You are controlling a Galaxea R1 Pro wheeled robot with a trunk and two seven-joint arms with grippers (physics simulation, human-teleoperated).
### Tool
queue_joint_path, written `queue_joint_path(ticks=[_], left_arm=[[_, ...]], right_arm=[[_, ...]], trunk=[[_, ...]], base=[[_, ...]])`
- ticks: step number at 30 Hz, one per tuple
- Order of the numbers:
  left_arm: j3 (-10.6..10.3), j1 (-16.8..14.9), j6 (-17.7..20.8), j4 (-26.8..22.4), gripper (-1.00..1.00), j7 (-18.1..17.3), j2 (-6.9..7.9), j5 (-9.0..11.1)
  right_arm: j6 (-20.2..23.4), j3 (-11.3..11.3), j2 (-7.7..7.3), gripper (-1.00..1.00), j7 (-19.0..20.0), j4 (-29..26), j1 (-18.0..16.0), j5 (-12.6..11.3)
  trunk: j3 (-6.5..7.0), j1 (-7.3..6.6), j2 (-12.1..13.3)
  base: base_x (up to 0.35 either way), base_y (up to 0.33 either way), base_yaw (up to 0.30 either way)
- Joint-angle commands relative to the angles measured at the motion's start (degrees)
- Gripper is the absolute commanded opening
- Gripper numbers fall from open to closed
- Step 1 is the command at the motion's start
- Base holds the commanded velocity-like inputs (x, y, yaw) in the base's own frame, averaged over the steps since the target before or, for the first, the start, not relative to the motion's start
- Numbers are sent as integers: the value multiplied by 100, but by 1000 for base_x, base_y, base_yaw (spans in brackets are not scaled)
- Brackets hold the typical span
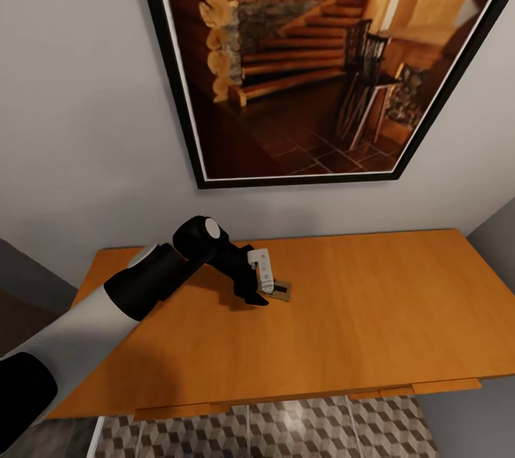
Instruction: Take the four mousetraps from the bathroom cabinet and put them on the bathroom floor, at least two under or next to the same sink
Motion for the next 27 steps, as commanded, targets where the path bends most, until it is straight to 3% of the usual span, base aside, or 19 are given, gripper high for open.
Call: queue_joint_path(ticks=[1, 27], left_arm=[[-5, -6, 44, -8, 100, -39, 1, -38], [-5, -6, 44, -6, 100, -32, -2, -36]], right_arm=[[-11, -40, 3, -100, -3, -11, 4, -12], [-11, -40, 3, -100, -3, -11, 4, -12]], trunk=[[-14, 3, -10], [-33, 3, -10]], base=[[0, 0, 0], [22, 0, 0]])
